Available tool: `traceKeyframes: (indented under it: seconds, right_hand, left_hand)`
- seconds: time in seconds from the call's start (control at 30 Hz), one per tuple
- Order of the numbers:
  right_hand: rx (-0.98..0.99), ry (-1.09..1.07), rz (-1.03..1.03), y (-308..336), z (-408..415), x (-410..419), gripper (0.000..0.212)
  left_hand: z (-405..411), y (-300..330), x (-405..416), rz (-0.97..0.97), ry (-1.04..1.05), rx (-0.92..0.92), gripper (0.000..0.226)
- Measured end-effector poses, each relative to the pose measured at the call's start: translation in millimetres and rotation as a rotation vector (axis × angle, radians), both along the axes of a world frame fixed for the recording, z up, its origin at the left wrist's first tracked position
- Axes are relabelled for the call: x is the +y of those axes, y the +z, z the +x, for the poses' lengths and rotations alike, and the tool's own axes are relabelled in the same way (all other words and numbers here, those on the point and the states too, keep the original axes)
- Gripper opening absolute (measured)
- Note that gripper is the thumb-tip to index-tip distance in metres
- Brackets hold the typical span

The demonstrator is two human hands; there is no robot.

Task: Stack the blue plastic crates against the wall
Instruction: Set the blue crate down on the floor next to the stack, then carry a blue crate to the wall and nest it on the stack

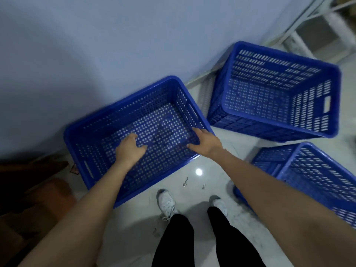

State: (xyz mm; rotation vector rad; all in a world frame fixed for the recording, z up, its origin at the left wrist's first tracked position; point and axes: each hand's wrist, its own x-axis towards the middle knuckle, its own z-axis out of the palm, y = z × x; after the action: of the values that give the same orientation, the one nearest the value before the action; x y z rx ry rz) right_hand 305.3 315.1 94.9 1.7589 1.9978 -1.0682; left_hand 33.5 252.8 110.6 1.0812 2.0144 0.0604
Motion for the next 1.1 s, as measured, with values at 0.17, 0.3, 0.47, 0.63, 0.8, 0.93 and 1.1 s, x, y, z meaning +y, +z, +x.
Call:
traceKeyframes:
  seconds: [0.17, 0.3, 0.47, 0.63, 0.8, 0.93, 1.1]
  right_hand:
    - [-0.093, -0.114, -0.001, 26, 87, -22, 0.08]
    - [-0.1, -0.212, 0.038, 45, 151, -32, 0.078]
    - [-0.045, -0.328, 0.022, 58, 241, -71, 0.078]
    - [0.026, -0.498, 0.043, 72, 371, -132, 0.078]
    - [0.01, -0.622, 0.046, 81, 505, -194, 0.076]
    - [-0.009, -0.698, 0.014, 75, 589, -236, 0.079]
    - [0.009, -0.85, -0.031, 60, 655, -281, 0.076]
  left_hand:
    - [60, 21, 20, 0.038, -0.189, -0.038, 0.06]
    - [117, 43, 32, 0.099, -0.335, 0.013, 0.063]
    - [220, 65, 26, 0.137, -0.43, 0.071, 0.05]
    - [359, 68, -4, 0.125, -0.534, 0.07, 0.054]
    - [488, 67, -39, 0.101, -0.566, 0.05, 0.063]
    - [557, 62, -65, 0.074, -0.62, 0.066, 0.061]
    - [604, 46, -76, -0.003, -0.658, 0.029, 0.062]
